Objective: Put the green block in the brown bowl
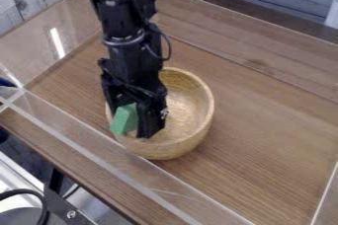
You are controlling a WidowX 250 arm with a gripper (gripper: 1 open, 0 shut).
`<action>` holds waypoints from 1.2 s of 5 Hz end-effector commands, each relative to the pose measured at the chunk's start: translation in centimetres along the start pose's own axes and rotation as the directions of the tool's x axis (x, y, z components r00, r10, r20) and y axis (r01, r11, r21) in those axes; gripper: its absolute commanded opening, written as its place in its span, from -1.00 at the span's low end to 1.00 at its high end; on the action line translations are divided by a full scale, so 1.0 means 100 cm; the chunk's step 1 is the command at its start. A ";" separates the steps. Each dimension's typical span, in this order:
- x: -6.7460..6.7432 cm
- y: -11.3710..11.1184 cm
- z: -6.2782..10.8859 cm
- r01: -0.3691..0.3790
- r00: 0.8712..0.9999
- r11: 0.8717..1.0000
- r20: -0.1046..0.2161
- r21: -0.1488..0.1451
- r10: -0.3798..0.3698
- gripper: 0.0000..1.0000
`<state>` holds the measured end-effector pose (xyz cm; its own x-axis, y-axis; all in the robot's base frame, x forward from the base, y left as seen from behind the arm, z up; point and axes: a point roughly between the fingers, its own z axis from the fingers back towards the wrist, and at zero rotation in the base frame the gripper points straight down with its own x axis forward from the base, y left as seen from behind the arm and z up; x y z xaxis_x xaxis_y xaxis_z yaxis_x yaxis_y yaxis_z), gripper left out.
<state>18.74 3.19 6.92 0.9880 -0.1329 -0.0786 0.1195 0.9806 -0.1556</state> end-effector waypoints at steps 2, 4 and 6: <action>0.008 -0.004 0.030 -0.072 0.997 0.997 0.037 0.035 0.070 1.00; 0.023 0.001 0.038 -0.105 0.994 0.994 0.031 0.015 0.104 1.00; 0.016 0.012 0.044 -0.095 0.995 0.995 0.035 0.018 0.094 1.00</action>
<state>19.84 4.34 9.42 0.9911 -0.0365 -0.1282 0.0168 0.9882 -0.1521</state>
